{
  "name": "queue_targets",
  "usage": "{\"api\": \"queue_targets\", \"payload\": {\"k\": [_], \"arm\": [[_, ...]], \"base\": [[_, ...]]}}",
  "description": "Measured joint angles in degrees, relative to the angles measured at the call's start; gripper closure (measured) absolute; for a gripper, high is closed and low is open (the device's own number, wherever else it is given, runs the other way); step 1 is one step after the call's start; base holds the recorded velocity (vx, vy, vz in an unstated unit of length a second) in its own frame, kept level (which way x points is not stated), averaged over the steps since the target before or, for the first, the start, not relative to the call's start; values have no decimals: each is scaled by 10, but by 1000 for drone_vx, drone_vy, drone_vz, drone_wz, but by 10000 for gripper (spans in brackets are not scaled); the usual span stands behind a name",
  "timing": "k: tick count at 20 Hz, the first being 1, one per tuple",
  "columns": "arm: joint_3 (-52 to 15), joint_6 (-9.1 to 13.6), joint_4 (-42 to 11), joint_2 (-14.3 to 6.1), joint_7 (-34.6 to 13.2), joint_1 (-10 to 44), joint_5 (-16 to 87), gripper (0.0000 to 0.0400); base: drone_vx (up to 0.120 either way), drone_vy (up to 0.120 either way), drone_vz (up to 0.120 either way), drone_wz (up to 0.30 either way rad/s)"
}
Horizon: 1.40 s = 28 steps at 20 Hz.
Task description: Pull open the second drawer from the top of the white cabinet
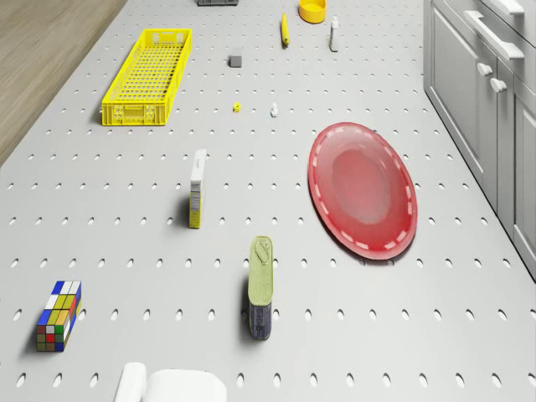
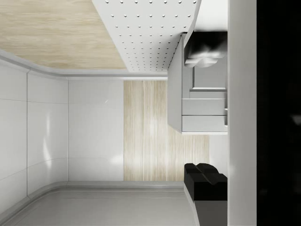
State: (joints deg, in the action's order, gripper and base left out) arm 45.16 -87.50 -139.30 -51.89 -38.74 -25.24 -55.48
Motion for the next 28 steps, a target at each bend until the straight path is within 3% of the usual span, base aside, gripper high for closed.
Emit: {"api": "queue_targets", "payload": {"k": [28], "arm": [[30, -64, -9, -65, -40, -72, 48, 100]], "base": [[120, -120, 0, 0]]}}
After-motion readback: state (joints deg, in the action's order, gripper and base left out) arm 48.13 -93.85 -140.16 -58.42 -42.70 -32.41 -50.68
